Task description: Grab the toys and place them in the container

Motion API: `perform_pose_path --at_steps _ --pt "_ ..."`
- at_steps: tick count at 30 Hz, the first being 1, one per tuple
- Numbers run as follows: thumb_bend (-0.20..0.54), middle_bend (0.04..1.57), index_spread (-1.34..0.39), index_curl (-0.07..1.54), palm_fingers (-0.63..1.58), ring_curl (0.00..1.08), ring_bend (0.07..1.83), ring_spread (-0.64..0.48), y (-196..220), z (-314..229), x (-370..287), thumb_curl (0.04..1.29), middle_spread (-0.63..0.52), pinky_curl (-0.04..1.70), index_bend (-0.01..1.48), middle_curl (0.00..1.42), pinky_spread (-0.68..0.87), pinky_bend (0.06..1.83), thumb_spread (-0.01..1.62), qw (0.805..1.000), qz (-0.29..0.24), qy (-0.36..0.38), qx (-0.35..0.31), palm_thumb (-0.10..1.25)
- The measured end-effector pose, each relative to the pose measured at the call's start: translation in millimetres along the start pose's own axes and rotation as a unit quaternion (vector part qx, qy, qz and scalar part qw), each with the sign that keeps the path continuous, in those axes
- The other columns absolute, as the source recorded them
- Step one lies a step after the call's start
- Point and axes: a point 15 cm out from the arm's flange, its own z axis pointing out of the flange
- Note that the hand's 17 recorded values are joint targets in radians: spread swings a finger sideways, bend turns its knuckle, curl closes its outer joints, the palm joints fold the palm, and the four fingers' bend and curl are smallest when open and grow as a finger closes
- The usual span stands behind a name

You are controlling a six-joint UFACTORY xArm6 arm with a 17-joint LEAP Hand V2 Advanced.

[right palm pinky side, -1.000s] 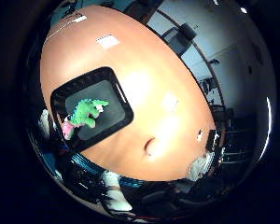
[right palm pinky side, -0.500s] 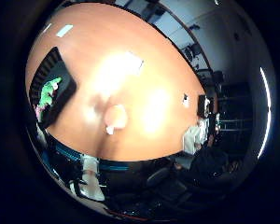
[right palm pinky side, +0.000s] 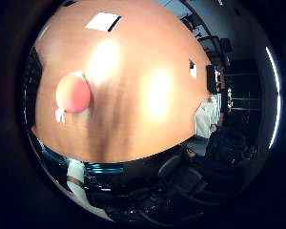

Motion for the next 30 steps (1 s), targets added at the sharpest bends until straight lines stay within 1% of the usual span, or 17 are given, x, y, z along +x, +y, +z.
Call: perform_pose_path --at_steps 10,13,23,30 --pt "-0.027 0.2 -0.3 0.27 0.09 0.27 0.24 0.19 26 72 -17 0.28 0.06 0.32 0.16 0.33 0.39 0.33 0.99 0.999 -0.002 -0.019 -0.034 0.38" --pt "-0.027 0.19 -0.3 0.27 0.1 0.27 0.24 0.19 26 92 -23 0.28 0.06 0.32 0.16 0.33 0.39 0.33 0.99 0.999 -0.007 -0.023 -0.041 0.38" --pt "-0.026 0.2 -0.29 0.27 0.12 0.27 0.26 0.19 14 125 -23 0.28 0.06 0.32 0.15 0.33 0.39 0.32 1.0 0.998 -0.014 -0.028 -0.049 0.39" --pt "-0.027 0.21 -0.28 0.27 0.14 0.27 0.27 0.18 13 128 -23 0.27 0.04 0.31 0.16 0.34 0.38 0.3 1.0 0.998 -0.016 -0.028 -0.049 0.4"
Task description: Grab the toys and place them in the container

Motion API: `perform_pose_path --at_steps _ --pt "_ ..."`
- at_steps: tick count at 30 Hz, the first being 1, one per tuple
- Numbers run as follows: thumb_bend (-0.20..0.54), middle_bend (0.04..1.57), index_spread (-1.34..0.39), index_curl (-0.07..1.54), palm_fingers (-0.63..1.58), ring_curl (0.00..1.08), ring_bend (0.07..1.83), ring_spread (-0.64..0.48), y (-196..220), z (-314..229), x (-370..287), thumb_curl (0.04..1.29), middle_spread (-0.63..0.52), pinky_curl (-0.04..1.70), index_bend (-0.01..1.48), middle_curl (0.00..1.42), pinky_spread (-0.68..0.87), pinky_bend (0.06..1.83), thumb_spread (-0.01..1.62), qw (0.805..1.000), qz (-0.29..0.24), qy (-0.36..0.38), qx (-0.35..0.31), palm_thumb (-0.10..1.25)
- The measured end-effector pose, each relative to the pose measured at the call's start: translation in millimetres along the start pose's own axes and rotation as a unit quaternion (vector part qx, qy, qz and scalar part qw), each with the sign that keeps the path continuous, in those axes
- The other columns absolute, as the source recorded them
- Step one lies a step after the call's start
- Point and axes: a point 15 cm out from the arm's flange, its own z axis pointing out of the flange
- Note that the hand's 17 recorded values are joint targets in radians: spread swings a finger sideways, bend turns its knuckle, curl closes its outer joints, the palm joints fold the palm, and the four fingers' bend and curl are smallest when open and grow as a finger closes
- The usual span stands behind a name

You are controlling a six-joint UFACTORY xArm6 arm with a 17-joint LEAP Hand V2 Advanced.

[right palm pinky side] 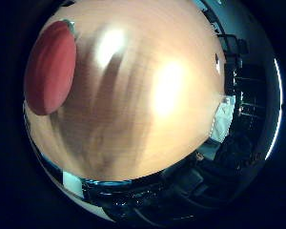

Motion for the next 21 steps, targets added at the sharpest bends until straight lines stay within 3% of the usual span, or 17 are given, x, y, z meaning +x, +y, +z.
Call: perform_pose_path --at_steps 16,21 --pt "-0.023 0.2 -0.26 0.27 0.19 0.27 0.29 0.16 -6 17 -12 0.28 0.02 0.31 0.16 0.34 0.38 0.28 1.01 1.0 -0.007 -0.008 -0.014 0.44" --pt "-0.022 0.25 -0.27 0.28 0.32 0.27 0.34 0.07 -15 23 -10 0.28 -0.03 0.3 0.16 0.36 0.35 0.28 1.01 1.0 -0.01 -0.002 -0.002 0.47"
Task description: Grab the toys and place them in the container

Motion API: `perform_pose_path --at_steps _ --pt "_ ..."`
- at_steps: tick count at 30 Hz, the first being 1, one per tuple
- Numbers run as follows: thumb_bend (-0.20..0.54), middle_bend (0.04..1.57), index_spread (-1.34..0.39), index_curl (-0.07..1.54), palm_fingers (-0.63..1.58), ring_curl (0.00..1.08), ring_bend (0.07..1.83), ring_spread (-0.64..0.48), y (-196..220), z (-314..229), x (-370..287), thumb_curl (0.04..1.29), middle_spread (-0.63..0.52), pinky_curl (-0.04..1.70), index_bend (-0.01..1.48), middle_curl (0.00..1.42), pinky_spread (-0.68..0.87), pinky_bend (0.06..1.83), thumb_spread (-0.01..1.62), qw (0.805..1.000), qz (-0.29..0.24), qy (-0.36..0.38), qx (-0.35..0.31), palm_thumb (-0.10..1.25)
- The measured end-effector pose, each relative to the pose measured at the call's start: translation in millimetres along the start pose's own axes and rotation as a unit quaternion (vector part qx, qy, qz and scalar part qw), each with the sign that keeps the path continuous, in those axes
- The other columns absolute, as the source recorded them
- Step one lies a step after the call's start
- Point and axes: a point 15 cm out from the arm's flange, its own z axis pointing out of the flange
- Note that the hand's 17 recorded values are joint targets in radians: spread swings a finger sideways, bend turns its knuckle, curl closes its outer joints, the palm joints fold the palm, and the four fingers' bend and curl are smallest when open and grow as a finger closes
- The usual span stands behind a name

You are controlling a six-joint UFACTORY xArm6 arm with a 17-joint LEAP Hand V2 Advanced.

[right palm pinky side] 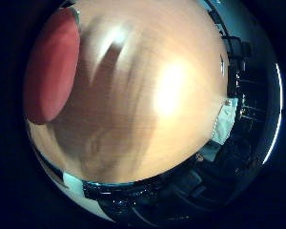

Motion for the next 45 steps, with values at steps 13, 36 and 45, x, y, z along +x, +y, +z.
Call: perform_pose_path --at_steps 13,36,45 --pt "-0.018 0.59 -0.42 0.4 1.12 0.46 0.82 -0.3 -5 -6 2 0.3 -0.3 0.38 0.25 0.56 -0.31 0.67 1.04 1.0 -0.008 0.009 0.014 0.64" --pt "-0.012 1.23 -0.32 0.85 1.14 0.64 1.33 -0.22 27 -167 -68 0.44 -0.17 0.77 0.93 0.76 -0.26 1.18 1.08 0.997 -0.071 0.009 0.005 0.99" --pt "-0.015 1.25 -0.31 0.86 1.12 0.64 1.35 -0.22 1 -283 -144 0.46 -0.18 0.82 0.95 0.75 -0.25 1.17 1.1 0.992 -0.105 0.022 0.059 0.99"
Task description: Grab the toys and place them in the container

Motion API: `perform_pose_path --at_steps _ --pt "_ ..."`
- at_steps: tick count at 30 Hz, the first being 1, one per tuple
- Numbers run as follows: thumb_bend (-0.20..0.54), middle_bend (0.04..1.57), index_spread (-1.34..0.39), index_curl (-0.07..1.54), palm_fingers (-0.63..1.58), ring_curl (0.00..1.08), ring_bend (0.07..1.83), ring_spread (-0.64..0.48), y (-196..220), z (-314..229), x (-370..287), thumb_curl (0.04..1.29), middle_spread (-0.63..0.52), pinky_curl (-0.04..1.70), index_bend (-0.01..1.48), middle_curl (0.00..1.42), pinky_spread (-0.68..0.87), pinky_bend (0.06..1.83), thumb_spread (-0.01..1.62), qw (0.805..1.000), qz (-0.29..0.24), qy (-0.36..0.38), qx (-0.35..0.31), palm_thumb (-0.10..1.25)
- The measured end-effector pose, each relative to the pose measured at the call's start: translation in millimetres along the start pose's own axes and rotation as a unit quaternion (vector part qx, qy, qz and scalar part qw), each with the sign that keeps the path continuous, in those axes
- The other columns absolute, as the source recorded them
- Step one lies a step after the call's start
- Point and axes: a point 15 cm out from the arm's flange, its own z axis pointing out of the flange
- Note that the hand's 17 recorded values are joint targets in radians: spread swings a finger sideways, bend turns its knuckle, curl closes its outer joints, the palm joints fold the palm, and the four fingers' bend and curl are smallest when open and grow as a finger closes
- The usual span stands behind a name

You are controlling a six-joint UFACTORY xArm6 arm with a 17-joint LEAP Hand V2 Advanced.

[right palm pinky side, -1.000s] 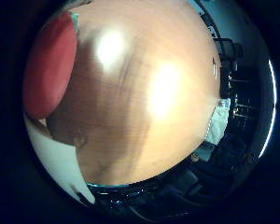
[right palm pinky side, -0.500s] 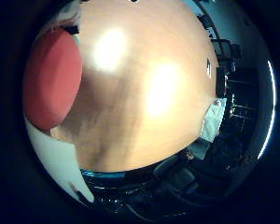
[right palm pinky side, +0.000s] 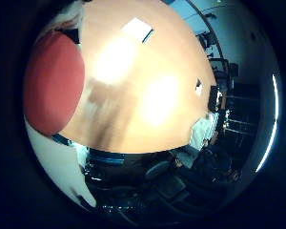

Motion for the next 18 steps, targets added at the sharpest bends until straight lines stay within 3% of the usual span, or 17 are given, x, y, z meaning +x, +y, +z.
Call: perform_pose_path --at_steps 8,18 --pt "-0.015 1.25 -0.31 0.86 1.12 0.64 1.36 -0.22 -42 -52 -76 0.47 -0.18 0.86 0.95 0.76 -0.25 1.16 1.1 0.999 -0.042 -0.004 0.027 1.0" --pt "-0.014 1.25 -0.31 0.87 1.11 0.65 1.37 -0.23 -77 -53 -178 0.49 -0.18 0.9 0.95 0.77 -0.24 1.14 1.09 0.994 -0.097 -0.015 0.038 1.01"
